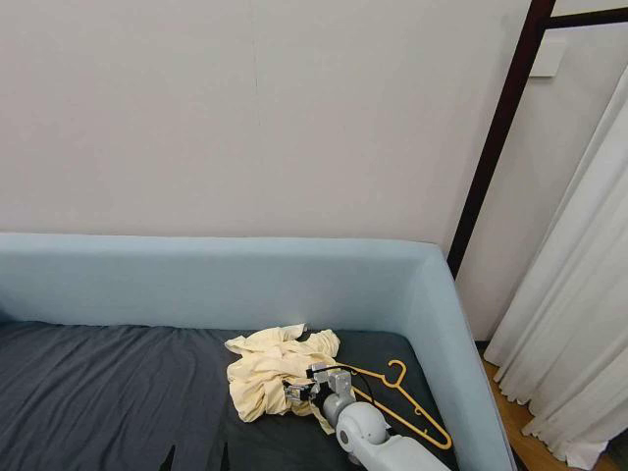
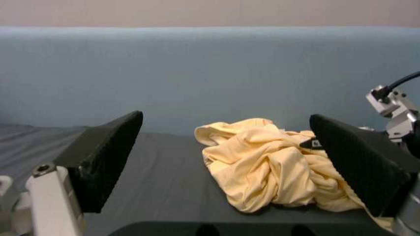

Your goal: Pick up the clothes from the sofa and hang them on the clothes hanger.

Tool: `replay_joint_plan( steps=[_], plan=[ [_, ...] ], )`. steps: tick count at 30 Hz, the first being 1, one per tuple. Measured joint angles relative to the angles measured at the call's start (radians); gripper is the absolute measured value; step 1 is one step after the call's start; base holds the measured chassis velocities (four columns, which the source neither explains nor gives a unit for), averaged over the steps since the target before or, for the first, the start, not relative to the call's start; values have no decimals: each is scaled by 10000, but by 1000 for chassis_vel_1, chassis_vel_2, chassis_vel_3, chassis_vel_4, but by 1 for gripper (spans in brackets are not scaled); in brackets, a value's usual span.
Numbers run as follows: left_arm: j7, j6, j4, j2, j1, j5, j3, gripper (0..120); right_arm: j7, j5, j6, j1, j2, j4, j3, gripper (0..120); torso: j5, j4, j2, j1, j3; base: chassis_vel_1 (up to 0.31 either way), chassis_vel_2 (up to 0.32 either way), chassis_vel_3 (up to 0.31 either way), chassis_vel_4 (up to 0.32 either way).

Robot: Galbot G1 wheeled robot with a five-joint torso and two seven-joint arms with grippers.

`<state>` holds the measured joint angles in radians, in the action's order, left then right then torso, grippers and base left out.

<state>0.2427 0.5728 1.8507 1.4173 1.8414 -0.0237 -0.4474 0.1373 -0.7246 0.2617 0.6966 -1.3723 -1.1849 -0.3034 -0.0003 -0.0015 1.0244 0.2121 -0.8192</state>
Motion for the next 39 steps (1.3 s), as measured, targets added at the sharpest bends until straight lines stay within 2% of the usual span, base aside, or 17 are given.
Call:
replay_joint_plan(
  steps=[7, 11, 13, 16, 18, 21, 22, 23, 27, 29, 31, 35, 39],
  plan=[
    [17, 21, -25, 38, -6, -42, -27, 100, 13, 311, -90, -85, -332, 752, -163, 90, 1, -1, 0, 0, 0, 0, 0, 0, 0],
    [54, 64, -145, 41, -81, -131, -108, 100, 12, 334, -167, -270, -619, 1387, -19, 72, 1, 0, 1, 0, 0, 0, 0, 0, 0],
    [56, 76, -152, 36, -82, -158, -113, 100, 6, 333, -200, -295, -634, 1494, -1, 68, 1, 0, 1, 0, 0, 0, 0, 0, 0],
    [60, 152, -241, 50, -80, -186, -104, 100, -12, 397, -226, -325, -629, 1706, -27, 53, 2, 0, 1, 0, 0, 0, 0, 0, 0],
    [60, 181, -266, 68, -81, -186, -91, 100, -23, 429, -227, -330, -630, 1759, -39, 51, 2, -1, 1, -1, 0, 0, 0, 0, 0],
    [59, 228, -301, 114, -84, -183, -60, 100, -36, 474, -248, -384, -688, 1968, -50, 37, 2, -1, 1, -2, 0, 0, 0, 0, 0],
    [59, 231, -301, 117, -84, -182, -60, 100, -24, 452, -260, -404, -705, 1999, -45, 32, 2, 0, 0, -2, 0, 0, 0, 0, 0],
    [59, 231, -301, 117, -84, -182, -60, 100, -24, 452, -260, -404, -705, 1999, -45, 32, 2, 0, 0, -2, 0, 0, 0, 0, 0],
    [59, 231, -297, 98, -97, -199, -86, 100, -11, 384, -343, -412, -635, 1909, -66, 14, 2, 0, 1, -2, 0, 0, 0, 0, 0],
    [60, 231, -296, 92, -101, -203, -88, 100, -11, 376, -383, -411, -599, 1848, -75, 11, 2, 0, 1, -2, 0, 0, 0, 0, 0],
    [61, 231, -287, 88, -108, -204, -92, 100, -14, 371, -442, -386, -529, 1728, -88, 1, 2, 0, 0, -1, 0, 0, 0, 0, 0],
    [66, 220, -265, 89, -117, -210, -93, 100, -24, 410, -559, -334, -406, 1504, -124, 0, 3, -1, 1, -1, 0, 0, 0, 0, 0],
    [99, 209, -235, 65, -129, -287, -157, 100, -19, 488, -930, -211, 74, 509, -307, 0, 3, -1, 0, -1, 0, 0, 0, 0, 0]
  ],
)
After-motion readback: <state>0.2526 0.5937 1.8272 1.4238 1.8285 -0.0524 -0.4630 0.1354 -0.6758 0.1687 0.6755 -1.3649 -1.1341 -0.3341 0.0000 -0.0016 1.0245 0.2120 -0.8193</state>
